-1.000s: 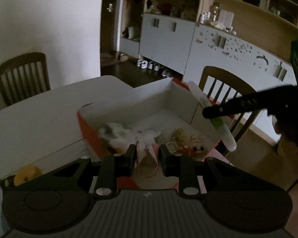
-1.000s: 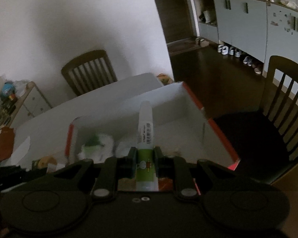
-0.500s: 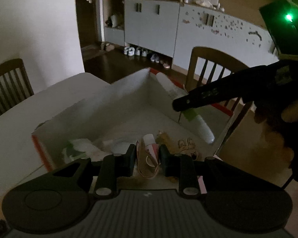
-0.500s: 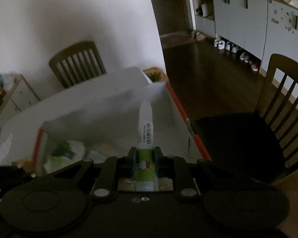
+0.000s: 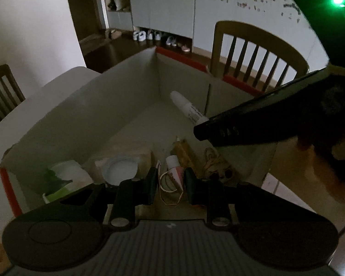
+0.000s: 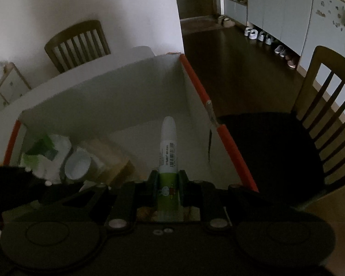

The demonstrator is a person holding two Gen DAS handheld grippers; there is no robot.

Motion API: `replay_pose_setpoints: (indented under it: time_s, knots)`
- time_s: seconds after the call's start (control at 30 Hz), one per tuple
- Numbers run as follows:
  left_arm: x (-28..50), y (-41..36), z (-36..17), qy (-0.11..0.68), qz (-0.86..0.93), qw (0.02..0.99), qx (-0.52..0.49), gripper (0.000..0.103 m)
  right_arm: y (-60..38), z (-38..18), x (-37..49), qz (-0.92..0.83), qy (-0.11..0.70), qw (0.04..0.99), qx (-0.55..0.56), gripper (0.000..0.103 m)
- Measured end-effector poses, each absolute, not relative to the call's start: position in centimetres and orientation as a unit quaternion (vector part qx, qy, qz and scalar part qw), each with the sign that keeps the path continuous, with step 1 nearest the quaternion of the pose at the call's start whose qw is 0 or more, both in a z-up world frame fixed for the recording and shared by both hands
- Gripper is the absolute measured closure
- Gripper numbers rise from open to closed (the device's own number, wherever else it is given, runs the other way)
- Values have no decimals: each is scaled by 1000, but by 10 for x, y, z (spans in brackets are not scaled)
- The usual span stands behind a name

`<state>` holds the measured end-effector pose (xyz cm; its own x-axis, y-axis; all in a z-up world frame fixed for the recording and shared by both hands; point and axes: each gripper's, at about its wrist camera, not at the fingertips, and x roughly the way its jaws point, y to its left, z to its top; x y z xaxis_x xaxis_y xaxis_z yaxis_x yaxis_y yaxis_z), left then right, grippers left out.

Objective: Organize objects
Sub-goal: 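Lower and release the pink cup and marker into the shoebox with both tools, then withdraw both tools from the shoebox back toward the table items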

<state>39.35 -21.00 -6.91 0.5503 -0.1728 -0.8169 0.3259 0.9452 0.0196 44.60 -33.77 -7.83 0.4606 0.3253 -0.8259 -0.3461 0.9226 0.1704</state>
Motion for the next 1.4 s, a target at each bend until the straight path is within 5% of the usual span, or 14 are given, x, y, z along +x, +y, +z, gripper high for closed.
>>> replay_pose_setpoints:
  time_s: [0.83, 1.23, 1.4]
  knots:
    - [420, -211, -88, 514, -131, 845, 72, 76, -345, -77, 447, 202, 485, 851, 3, 77]
    - [392, -199, -63, 460, -117, 878, 57, 43, -352, -55, 430, 215, 466, 858, 1, 70]
    - [378, -191, -46, 435, -112, 892, 49, 42, -352, -40, 417, 224, 451, 864, 0, 67]
